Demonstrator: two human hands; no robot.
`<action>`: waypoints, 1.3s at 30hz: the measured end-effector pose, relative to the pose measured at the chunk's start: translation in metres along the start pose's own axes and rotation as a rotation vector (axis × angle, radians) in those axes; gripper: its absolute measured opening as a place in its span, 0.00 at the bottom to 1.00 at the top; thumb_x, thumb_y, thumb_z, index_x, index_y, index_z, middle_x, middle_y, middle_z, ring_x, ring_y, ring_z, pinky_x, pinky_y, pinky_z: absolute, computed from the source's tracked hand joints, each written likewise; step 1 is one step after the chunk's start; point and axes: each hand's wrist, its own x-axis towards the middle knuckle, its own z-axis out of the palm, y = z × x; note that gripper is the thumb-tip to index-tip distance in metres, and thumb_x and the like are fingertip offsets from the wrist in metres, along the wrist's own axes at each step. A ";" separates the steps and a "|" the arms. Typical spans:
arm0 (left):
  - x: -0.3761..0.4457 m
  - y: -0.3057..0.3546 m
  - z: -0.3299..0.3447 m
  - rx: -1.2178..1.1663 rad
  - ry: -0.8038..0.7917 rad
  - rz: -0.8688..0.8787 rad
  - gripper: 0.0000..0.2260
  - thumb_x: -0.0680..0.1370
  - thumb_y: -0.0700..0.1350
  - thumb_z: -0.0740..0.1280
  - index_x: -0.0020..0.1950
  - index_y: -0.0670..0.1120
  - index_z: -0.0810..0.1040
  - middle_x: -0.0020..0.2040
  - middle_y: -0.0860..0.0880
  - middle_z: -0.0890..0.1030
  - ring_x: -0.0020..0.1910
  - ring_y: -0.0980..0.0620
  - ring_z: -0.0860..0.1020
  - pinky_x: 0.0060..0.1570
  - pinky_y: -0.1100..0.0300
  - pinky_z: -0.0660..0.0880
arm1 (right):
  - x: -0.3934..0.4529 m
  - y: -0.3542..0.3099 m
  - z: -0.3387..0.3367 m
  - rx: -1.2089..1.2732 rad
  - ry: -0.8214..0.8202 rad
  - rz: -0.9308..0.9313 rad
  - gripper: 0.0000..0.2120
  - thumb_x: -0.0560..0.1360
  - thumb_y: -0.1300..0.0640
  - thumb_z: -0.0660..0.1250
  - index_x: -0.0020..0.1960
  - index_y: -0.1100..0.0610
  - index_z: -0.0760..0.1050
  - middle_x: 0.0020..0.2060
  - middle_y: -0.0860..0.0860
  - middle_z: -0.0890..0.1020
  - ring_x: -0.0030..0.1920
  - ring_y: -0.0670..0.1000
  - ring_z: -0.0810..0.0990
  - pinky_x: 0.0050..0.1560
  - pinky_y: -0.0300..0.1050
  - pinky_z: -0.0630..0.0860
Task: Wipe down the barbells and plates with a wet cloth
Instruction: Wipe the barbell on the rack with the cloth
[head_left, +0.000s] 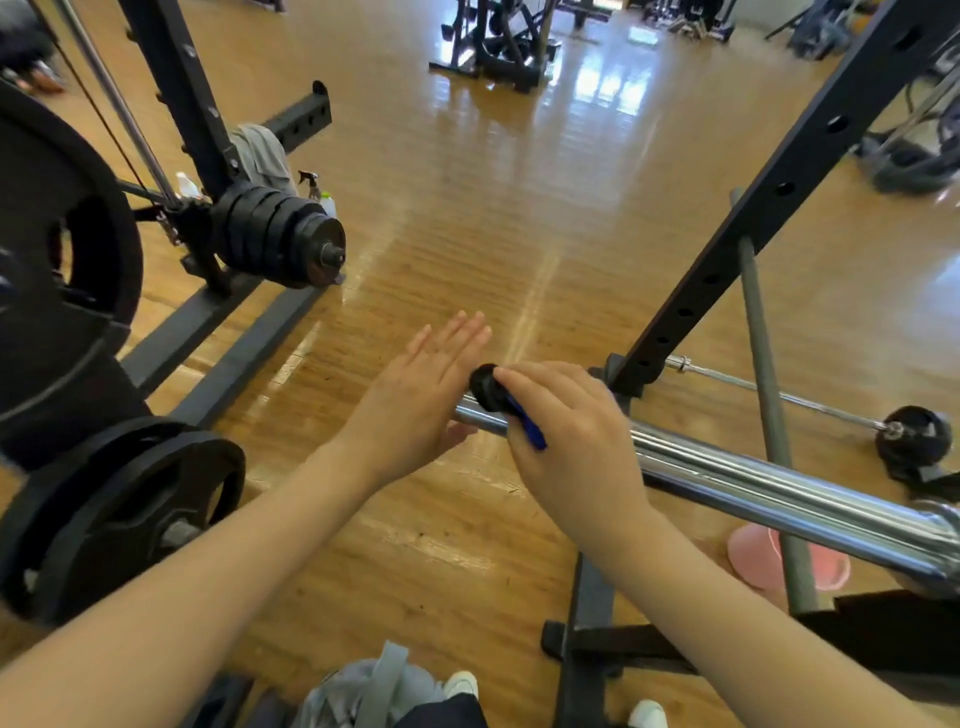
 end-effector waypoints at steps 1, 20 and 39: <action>0.003 0.002 0.002 -0.027 0.036 -0.012 0.32 0.74 0.49 0.66 0.73 0.37 0.59 0.73 0.39 0.65 0.72 0.44 0.63 0.71 0.52 0.57 | 0.002 -0.005 0.007 -0.039 -0.027 -0.029 0.17 0.65 0.66 0.72 0.53 0.64 0.80 0.50 0.55 0.83 0.50 0.55 0.80 0.53 0.47 0.74; -0.003 0.001 -0.003 -0.041 0.018 -0.062 0.49 0.60 0.49 0.81 0.72 0.38 0.59 0.71 0.40 0.68 0.70 0.43 0.67 0.70 0.49 0.62 | -0.025 -0.001 0.014 -0.153 -0.112 0.011 0.24 0.61 0.68 0.77 0.56 0.60 0.81 0.56 0.54 0.82 0.57 0.57 0.79 0.57 0.52 0.74; -0.030 0.003 -0.008 -0.112 0.016 -0.183 0.40 0.70 0.51 0.73 0.75 0.37 0.58 0.75 0.43 0.59 0.73 0.48 0.57 0.70 0.50 0.56 | -0.030 0.013 0.025 -0.194 0.027 -0.132 0.13 0.74 0.62 0.64 0.56 0.60 0.80 0.59 0.55 0.80 0.60 0.56 0.75 0.56 0.53 0.72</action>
